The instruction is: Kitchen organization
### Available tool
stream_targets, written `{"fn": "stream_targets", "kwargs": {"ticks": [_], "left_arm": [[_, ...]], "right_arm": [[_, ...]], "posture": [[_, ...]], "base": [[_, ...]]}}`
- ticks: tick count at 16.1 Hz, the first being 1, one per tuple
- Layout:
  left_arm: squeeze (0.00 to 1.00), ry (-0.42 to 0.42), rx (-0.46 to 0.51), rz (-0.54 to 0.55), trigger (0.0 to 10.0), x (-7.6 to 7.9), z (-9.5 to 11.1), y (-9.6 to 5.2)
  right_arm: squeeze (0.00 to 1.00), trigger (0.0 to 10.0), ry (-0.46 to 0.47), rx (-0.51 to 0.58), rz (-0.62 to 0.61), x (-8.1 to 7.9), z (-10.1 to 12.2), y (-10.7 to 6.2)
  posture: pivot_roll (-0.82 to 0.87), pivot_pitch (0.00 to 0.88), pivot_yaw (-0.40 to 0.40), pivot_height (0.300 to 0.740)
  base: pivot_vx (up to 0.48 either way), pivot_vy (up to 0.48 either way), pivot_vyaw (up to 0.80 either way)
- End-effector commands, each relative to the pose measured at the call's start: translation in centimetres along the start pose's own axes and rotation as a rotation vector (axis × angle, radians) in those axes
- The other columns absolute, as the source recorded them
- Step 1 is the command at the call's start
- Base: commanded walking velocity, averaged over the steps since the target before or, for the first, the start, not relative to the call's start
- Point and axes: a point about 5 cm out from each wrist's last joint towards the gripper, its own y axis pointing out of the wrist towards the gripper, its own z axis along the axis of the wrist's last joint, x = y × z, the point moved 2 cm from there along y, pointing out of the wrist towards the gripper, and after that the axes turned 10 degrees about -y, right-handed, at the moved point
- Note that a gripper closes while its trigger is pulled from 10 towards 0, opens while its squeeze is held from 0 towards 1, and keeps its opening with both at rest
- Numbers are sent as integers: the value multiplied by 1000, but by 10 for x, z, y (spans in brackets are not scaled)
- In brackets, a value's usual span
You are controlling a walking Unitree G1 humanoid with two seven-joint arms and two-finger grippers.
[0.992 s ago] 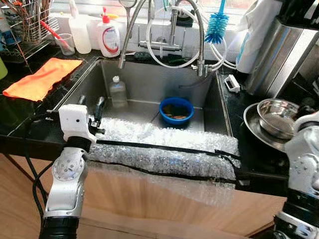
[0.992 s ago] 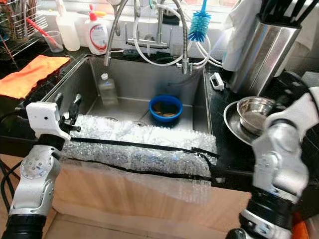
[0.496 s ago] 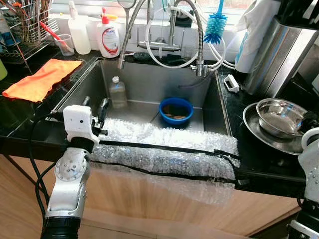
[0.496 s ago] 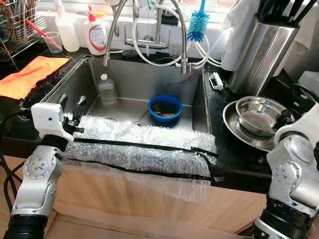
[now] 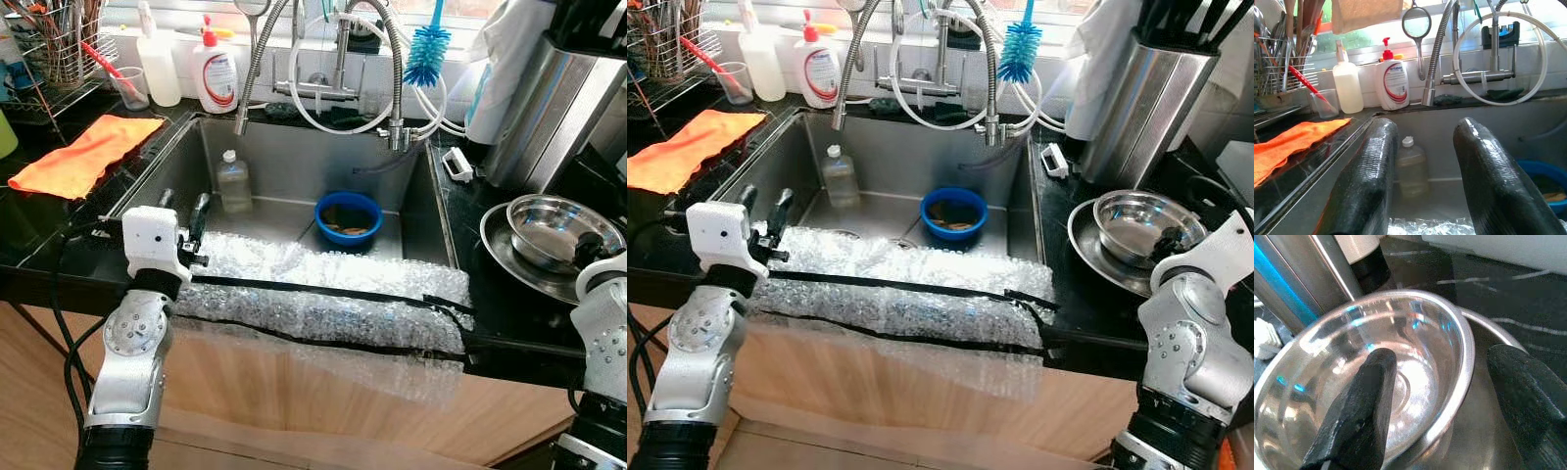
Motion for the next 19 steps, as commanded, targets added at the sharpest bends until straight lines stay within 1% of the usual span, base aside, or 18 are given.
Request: {"fn": "stream_targets", "kwargs": {"ticks": [1,4,7,10,15,16,17,19], "left_arm": [[0,5,-7,-9,10000,1,-2,0],[0,28,-6,-25,10000,3,-1,1],[0,46,-6,-27,10000,3,0,1],[0,56,4,-27,10000,3,2,2],[0,57,4,-27,10000,3,2,2],[0,78,16,-40,10000,6,4,4],[0,89,21,-43,10000,6,5,5],[0,92,25,-43,10000,6,6,5]], "right_arm": [[0,10000,14,-3,6,-2,0,1],[0,10000,36,-29,14,-7,-6,2],[0,10000,80,-64,30,-12,-13,3],[0,10000,97,-75,52,-17,-14,3],[0,10000,99,-75,51,-18,-14,3],[0,1569,148,-81,61,-22,-13,4],[0,0,178,-76,72,-27,-10,4],[0,0,187,-72,74,-29,-9,5]], "posture": [[-29,0,-35,740],[-24,0,-36,740],[-17,0,-38,740],[-17,0,-39,740],[-17,0,-39,740],[-16,0,-39,740],[-12,0,-39,740],[-10,0,-40,740]], "base": [[0,0,0],[0,0,0],[0,0,0],[0,0,0],[0,0,0],[0,0,0],[0,0,0],[0,0,0]]}}
